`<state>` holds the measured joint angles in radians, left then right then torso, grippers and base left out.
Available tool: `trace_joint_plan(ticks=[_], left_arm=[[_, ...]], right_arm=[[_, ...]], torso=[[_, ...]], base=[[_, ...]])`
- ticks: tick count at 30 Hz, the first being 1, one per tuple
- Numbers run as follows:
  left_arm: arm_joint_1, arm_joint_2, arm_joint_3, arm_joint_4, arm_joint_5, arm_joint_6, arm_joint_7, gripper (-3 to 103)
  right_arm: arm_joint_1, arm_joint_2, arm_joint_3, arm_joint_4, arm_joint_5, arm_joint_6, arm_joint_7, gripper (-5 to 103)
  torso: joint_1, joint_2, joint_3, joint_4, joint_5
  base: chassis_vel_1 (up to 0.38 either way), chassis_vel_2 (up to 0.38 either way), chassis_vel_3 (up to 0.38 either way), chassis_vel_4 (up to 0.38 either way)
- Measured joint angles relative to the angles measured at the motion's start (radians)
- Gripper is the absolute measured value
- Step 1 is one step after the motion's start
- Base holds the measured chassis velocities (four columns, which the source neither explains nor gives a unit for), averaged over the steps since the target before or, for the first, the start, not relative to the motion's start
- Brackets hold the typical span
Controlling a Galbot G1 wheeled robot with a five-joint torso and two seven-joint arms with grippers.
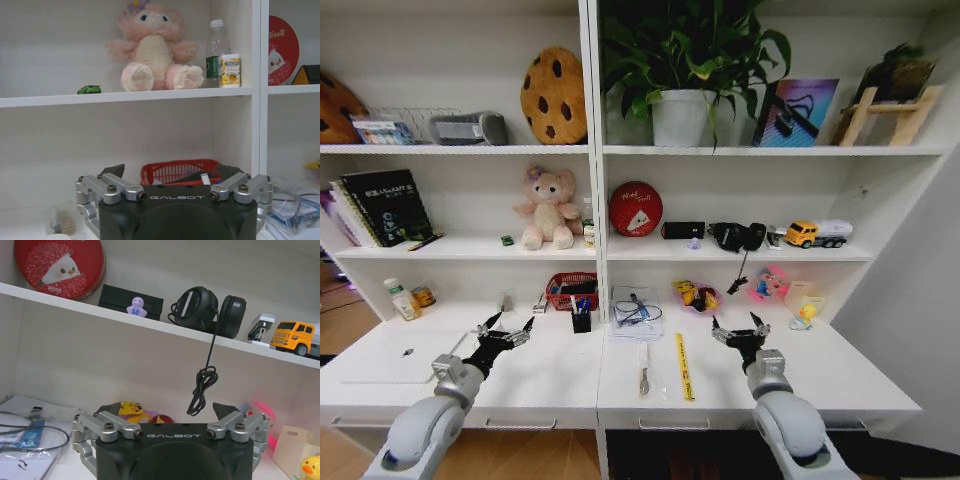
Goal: Organize the objects on the table.
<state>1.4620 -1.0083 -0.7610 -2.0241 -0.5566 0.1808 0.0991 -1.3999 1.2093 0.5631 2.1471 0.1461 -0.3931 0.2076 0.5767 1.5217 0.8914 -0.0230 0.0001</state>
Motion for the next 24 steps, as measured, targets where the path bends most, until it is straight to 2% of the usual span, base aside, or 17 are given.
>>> trace_joint_plan(ticks=[16,24], left_arm=[[0.0,0.0,0.0,0.0,0.0,0.0,0.0,100],[0.0,0.0,0.0,0.0,0.0,0.0,0.0,100]], right_arm=[[0.017,-0.015,-0.005,-0.008,0.005,-0.004,-0.004,100],[0.025,-0.025,-0.012,-0.012,0.006,-0.005,-0.01,100]], torso=[[0.0,0.0,0.0,0.0,0.0],[0.0,0.0,0.0,0.0,0.0]], base=[[0.009,0.005,-0.006,-0.005],[0.095,0.107,-0.097,-0.094]])
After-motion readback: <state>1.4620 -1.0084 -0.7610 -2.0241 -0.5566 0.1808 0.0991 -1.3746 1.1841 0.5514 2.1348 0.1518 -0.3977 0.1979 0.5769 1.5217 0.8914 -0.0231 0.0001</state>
